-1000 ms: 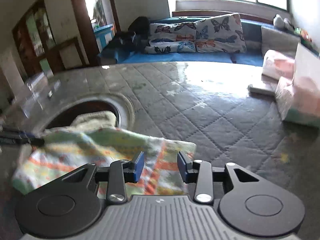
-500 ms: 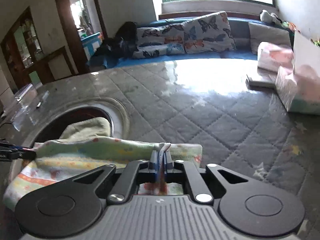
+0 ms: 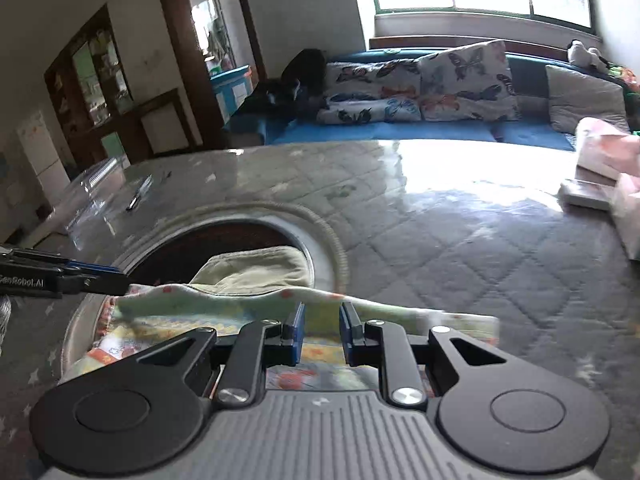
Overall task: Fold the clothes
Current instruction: 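Lay the folded hem over the collar and open both grippers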
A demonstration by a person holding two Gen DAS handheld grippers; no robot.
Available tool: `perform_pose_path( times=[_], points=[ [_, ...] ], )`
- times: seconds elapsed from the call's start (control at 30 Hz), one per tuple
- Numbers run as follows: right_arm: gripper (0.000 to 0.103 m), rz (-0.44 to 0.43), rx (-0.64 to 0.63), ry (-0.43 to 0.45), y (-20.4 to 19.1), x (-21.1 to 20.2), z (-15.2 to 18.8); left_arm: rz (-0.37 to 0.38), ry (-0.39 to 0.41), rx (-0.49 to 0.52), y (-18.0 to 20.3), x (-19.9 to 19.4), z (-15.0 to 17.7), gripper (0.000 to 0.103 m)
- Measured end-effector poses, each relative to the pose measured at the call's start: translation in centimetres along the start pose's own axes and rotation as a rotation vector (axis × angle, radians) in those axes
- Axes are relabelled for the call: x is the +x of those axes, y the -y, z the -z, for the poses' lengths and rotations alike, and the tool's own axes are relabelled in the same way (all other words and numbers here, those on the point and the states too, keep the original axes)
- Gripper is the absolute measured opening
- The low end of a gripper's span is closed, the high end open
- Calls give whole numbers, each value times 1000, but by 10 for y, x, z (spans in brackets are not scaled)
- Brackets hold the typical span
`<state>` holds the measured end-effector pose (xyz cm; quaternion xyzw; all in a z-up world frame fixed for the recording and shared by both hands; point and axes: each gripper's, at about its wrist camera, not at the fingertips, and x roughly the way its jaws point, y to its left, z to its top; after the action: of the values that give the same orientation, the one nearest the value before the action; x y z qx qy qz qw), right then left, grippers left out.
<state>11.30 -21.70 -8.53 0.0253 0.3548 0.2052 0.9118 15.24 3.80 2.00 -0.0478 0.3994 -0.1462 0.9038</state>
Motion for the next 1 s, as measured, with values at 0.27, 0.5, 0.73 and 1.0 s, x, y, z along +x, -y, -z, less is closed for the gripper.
perform_pose_path(
  times=[0.27, 0.5, 0.73, 1.0],
  points=[
    [18, 16, -1, -39, 0, 26, -2, 37, -49, -30, 14, 48, -5, 19],
    [26, -26, -61, -42, -10, 1, 3, 55, -19, 11, 27, 28, 1, 19],
    [34, -80, -142, -80, -29, -24, 26, 96, -20, 63, 46, 6, 31, 20],
    [35, -97, -271, -86, -59, -47, 56, 84, 12, 112, 60, -18, 74, 20]
  ],
)
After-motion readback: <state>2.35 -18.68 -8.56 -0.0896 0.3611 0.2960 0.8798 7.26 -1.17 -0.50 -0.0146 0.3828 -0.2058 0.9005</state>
